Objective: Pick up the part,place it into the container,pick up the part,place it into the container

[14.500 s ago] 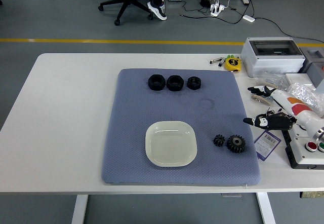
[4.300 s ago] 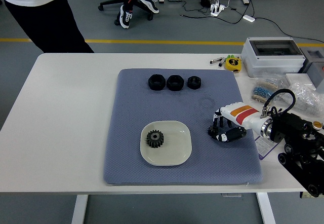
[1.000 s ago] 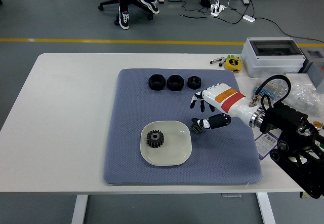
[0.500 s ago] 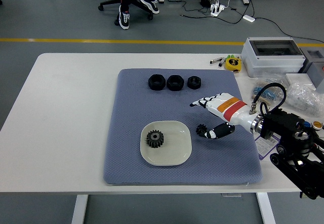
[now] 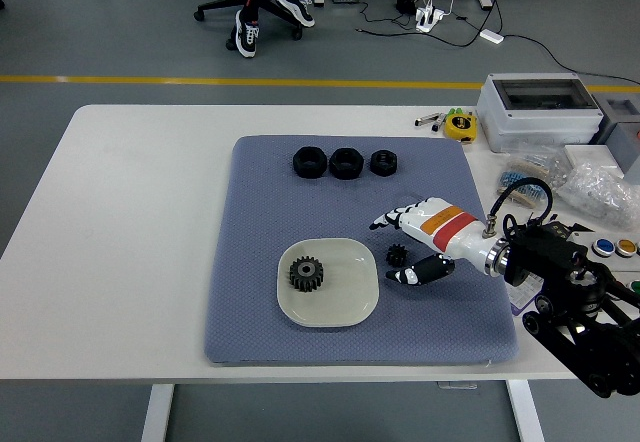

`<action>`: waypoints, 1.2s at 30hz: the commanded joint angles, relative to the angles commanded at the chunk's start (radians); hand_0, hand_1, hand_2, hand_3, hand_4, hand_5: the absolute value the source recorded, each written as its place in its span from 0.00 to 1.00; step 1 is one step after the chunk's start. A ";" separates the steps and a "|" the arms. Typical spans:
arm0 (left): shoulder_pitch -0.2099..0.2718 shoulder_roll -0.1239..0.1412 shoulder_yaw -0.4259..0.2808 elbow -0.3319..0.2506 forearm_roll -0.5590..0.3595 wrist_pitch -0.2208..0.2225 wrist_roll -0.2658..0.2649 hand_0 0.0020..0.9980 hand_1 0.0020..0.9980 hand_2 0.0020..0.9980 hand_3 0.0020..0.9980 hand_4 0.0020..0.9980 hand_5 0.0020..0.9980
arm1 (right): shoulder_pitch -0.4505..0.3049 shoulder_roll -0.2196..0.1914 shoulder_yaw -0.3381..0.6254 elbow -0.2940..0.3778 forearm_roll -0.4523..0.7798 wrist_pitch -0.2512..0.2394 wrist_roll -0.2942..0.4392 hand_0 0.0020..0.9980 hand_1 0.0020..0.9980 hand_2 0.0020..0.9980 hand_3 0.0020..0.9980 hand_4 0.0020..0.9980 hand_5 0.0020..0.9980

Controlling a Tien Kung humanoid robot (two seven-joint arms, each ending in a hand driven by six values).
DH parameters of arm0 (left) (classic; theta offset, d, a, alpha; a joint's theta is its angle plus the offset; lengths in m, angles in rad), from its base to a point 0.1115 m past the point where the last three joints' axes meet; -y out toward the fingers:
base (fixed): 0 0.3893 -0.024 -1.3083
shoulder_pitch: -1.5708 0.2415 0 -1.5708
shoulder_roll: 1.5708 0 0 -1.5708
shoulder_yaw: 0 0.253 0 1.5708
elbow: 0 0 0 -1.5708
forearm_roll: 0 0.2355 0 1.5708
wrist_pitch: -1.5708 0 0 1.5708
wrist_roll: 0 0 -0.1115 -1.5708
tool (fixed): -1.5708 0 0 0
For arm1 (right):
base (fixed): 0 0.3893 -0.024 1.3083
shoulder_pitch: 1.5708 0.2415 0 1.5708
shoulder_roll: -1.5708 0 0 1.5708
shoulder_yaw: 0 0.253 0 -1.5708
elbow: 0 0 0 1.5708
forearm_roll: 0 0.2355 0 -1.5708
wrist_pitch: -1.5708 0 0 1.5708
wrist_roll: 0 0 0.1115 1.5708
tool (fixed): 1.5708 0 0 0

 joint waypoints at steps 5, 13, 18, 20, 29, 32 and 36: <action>0.001 -0.001 -0.001 0.000 0.002 0.000 0.001 0.69 0.65 0.70 0.57 0.65 0.58 | 0.009 0.017 -0.017 -0.047 0.014 -0.033 0.020 0.51 0.61 0.70 0.59 0.80 0.37; -0.002 -0.001 0.000 -0.001 0.005 0.000 0.001 0.69 0.65 0.70 0.57 0.65 0.58 | 0.015 0.030 -0.026 -0.111 0.027 -0.057 0.031 0.44 0.51 0.58 0.51 0.64 0.32; -0.005 0.000 0.003 -0.001 0.002 0.000 0.000 0.69 0.65 0.70 0.57 0.65 0.58 | 0.015 0.026 -0.022 -0.125 0.032 -0.058 0.033 0.39 0.47 0.53 0.50 0.61 0.32; -0.006 0.000 0.002 -0.001 0.002 0.000 0.000 0.69 0.65 0.70 0.57 0.65 0.58 | 0.015 0.025 -0.020 -0.127 0.033 -0.055 0.034 0.39 0.47 0.53 0.50 0.61 0.32; -0.010 0.001 0.005 -0.001 0.002 -0.001 -0.001 0.69 0.65 0.70 0.57 0.65 0.58 | 0.014 0.020 -0.016 -0.133 0.040 -0.038 0.038 0.31 0.42 0.48 0.49 0.58 0.31; -0.011 0.001 0.003 -0.001 0.006 -0.001 0.000 0.69 0.65 0.70 0.57 0.65 0.58 | 0.014 0.019 -0.014 -0.136 0.040 -0.034 0.038 0.24 0.38 0.46 0.49 0.59 0.33; -0.012 0.001 0.000 -0.001 0.015 -0.003 0.000 0.69 0.65 0.69 0.57 0.65 0.58 | 0.012 0.016 -0.010 -0.135 0.044 -0.032 0.040 0.16 0.32 0.42 0.49 0.58 0.32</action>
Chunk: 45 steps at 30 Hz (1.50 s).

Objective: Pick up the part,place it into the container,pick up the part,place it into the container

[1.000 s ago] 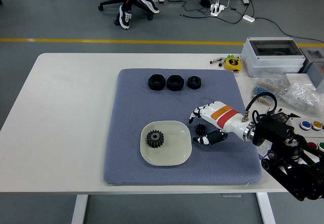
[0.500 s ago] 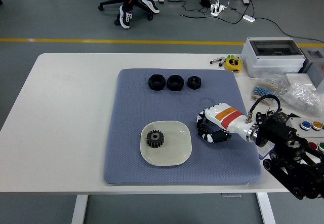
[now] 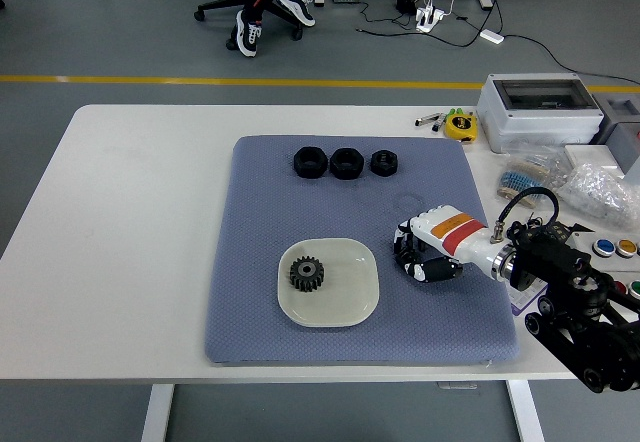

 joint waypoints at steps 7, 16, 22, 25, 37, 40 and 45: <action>-0.001 0.001 -0.004 0.000 0.018 -0.003 -0.001 0.69 0.65 0.69 0.57 0.65 0.58 | -0.002 -0.006 0.017 0.007 0.009 -0.010 0.007 0.12 0.28 0.39 0.48 0.57 0.32; -0.001 0.002 -0.002 0.000 0.017 -0.004 -0.001 0.69 0.65 0.69 0.57 0.65 0.58 | -0.004 -0.014 0.046 0.026 0.013 -0.015 0.011 0.10 0.25 0.37 0.48 0.56 0.32; -0.001 0.002 -0.003 0.000 0.018 -0.004 -0.001 0.69 0.65 0.69 0.57 0.65 0.58 | -0.006 -0.020 0.074 0.051 0.011 -0.014 0.012 0.09 0.24 0.37 0.48 0.54 0.32; -0.001 0.003 -0.005 0.000 0.024 -0.006 -0.001 0.69 0.65 0.69 0.57 0.65 0.58 | -0.004 -0.022 0.081 0.072 0.010 -0.014 0.012 0.10 0.24 0.36 0.48 0.54 0.32; 0.000 0.004 -0.008 0.000 0.032 -0.010 -0.002 0.69 0.65 0.69 0.57 0.65 0.58 | 0.002 -0.021 0.080 0.198 0.001 0.000 0.006 0.08 0.22 0.36 0.48 0.54 0.32; 0.000 0.005 -0.011 0.000 0.038 -0.011 0.000 0.69 0.65 0.69 0.57 0.65 0.58 | 0.011 -0.017 0.055 0.252 0.010 0.002 0.006 0.08 0.22 0.36 0.48 0.54 0.32; 0.003 0.006 -0.011 0.000 0.040 -0.013 -0.001 0.69 0.65 0.69 0.57 0.65 0.58 | 0.027 -0.008 -0.002 0.308 0.028 0.004 0.008 0.08 0.22 0.35 0.49 0.54 0.32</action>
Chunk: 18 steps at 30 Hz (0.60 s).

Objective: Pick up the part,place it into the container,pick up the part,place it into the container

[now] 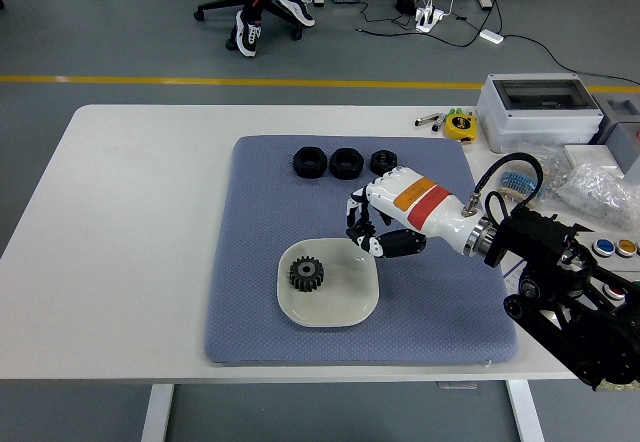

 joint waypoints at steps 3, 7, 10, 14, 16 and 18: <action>0.001 0.000 -0.002 0.000 0.003 -0.001 0.000 0.69 0.65 0.69 0.57 0.65 0.58 | 0.016 0.012 -0.051 0.006 0.015 0.005 0.001 0.09 0.22 0.35 0.49 0.55 0.30; 0.000 0.001 -0.003 0.000 0.006 -0.001 0.001 0.69 0.65 0.69 0.57 0.65 0.58 | 0.034 0.030 -0.105 -0.008 0.025 0.003 -0.003 0.09 0.22 0.35 0.49 0.55 0.30; 0.001 0.001 0.000 0.000 0.002 0.000 -0.001 0.69 0.65 0.69 0.57 0.65 0.58 | 0.042 0.038 -0.129 -0.038 0.038 0.013 -0.014 0.12 0.23 0.39 0.89 0.70 0.32; 0.001 0.002 0.003 0.000 -0.005 0.001 -0.002 0.69 0.65 0.69 0.57 0.65 0.58 | 0.043 0.034 -0.136 -0.054 0.057 0.022 -0.020 0.12 0.23 0.39 0.89 0.70 0.32; 0.002 0.003 0.003 0.000 -0.005 0.001 -0.002 0.69 0.65 0.69 0.57 0.65 0.58 | 0.042 0.034 -0.136 -0.060 0.068 0.024 -0.019 0.14 0.27 0.50 1.00 0.81 0.34; 0.002 0.003 0.000 0.000 0.001 0.000 0.000 0.69 0.65 0.69 0.57 0.65 0.58 | 0.041 0.035 -0.134 -0.064 0.069 0.025 -0.019 0.14 0.27 0.50 1.00 0.81 0.34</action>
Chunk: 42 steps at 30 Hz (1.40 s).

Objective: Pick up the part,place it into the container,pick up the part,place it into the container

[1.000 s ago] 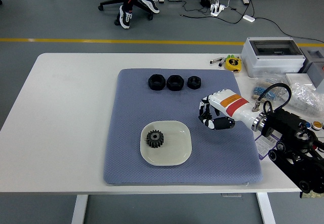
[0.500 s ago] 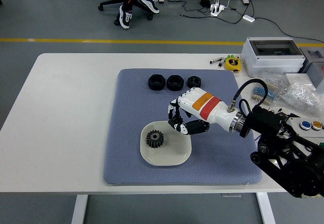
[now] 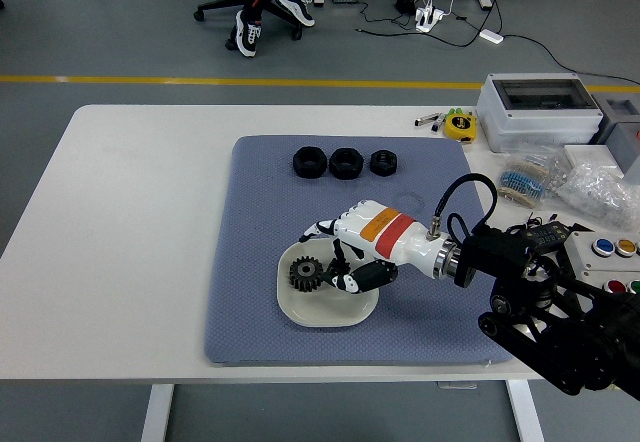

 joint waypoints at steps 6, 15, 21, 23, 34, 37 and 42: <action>0.004 0.000 -0.008 0.000 0.011 -0.001 0.003 0.69 0.65 0.69 0.57 0.65 0.58 | -0.004 0.001 0.005 -0.006 -0.006 0.014 -0.006 0.15 0.29 0.53 1.00 0.84 0.36; 0.008 -0.002 -0.018 0.000 0.023 0.000 0.006 0.69 0.65 0.69 0.57 0.65 0.58 | -0.012 -0.001 0.020 -0.009 -0.013 0.017 -0.009 0.16 0.29 0.52 1.00 0.83 0.37; 0.007 -0.003 -0.023 0.000 0.031 -0.001 0.007 0.69 0.65 0.69 0.56 0.65 0.58 | -0.021 -0.006 0.061 -0.008 -0.012 0.015 -0.008 0.16 0.29 0.52 0.98 0.82 0.37; 0.004 -0.004 -0.022 0.000 0.032 -0.002 0.007 0.69 0.65 0.69 0.56 0.65 0.58 | -0.025 -0.013 0.075 -0.004 0.025 0.018 -0.007 0.16 0.29 0.52 0.98 0.82 0.37; -0.015 -0.001 0.013 0.000 -0.016 0.003 -0.006 0.69 0.65 0.69 0.56 0.65 0.58 | -0.040 -0.091 0.218 0.076 0.476 -0.032 -0.079 0.37 0.51 0.70 0.89 0.88 0.39; -0.020 0.000 0.021 0.000 -0.030 0.005 -0.010 0.69 0.65 0.69 0.56 0.65 0.58 | -0.053 -0.112 0.270 0.106 0.599 -0.010 -0.127 0.37 0.51 0.70 0.89 0.88 0.39; -0.028 0.002 0.032 0.000 -0.048 0.007 -0.015 0.69 0.65 0.69 0.56 0.65 0.58 | -0.086 -0.145 0.372 0.133 0.814 -0.030 -0.149 0.64 0.70 0.80 0.88 0.97 0.57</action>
